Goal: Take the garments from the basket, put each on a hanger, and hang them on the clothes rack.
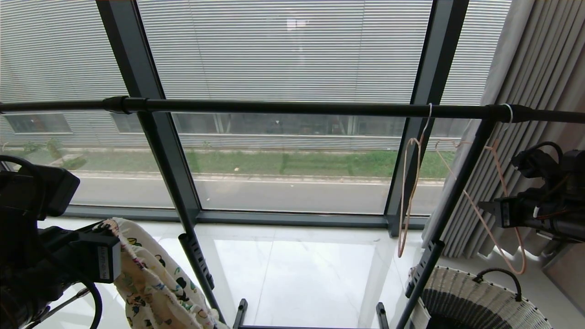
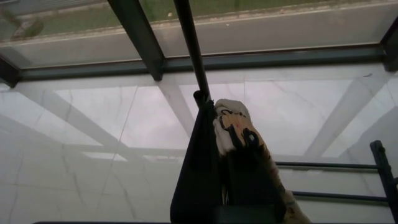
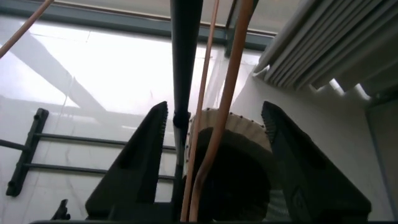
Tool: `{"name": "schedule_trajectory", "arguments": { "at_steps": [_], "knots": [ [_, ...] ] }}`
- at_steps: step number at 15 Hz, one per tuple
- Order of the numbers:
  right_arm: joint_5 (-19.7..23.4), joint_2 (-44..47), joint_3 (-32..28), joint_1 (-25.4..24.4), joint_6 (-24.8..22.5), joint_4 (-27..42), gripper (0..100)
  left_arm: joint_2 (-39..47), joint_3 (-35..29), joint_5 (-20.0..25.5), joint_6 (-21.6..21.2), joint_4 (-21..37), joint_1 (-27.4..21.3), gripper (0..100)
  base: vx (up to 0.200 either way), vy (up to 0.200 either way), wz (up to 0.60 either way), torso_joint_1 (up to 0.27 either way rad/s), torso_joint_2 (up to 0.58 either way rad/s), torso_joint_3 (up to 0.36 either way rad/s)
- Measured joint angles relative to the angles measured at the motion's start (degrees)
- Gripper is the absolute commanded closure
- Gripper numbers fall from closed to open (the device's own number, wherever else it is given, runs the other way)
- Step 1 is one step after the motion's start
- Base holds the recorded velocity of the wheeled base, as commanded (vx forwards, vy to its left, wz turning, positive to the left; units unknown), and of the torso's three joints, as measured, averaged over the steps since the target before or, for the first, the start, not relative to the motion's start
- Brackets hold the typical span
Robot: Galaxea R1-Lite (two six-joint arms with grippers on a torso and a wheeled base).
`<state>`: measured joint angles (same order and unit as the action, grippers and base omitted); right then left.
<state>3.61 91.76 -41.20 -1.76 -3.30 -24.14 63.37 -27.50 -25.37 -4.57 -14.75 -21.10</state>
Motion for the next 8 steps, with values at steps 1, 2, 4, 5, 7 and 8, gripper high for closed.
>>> {"name": "schedule_trajectory", "arguments": {
  "at_steps": [1,2,4,5,7,8],
  "knots": [
    [-0.02,0.0,-0.02,0.0,0.0,0.0,100,-0.04,0.0,0.0,0.01,0.0,0.0,100,0.0,0.0,0.0,0.0,0.0,0.0],
    [-0.05,0.0,-0.02,0.02,0.02,0.0,100,-0.04,0.0,0.0,0.0,0.0,0.0,100,0.0,0.0,0.0,0.0,0.0,0.0],
    [-0.11,-0.11,0.0,0.05,0.0,-0.02,100,-0.09,0.0,0.0,0.01,0.02,0.0,100,0.0,0.0,0.0,0.0,0.0,0.0],
    [-0.11,-0.3,0.05,0.02,0.0,-0.02,100,-0.11,0.0,-0.02,0.0,0.02,0.0,100,0.0,0.0,0.0,0.0,0.0,0.0],
    [-0.16,-0.91,0.09,0.0,0.4,0.0,100,-0.15,0.0,0.0,0.01,0.0,0.0,100,0.0,0.0,0.0,0.0,0.0,0.0],
    [-0.17,-1.22,0.09,0.0,0.66,0.0,100,-0.2,0.0,0.0,0.01,0.0,0.0,100,0.0,0.0,0.0,0.0,0.0,0.0]
  ]
}}
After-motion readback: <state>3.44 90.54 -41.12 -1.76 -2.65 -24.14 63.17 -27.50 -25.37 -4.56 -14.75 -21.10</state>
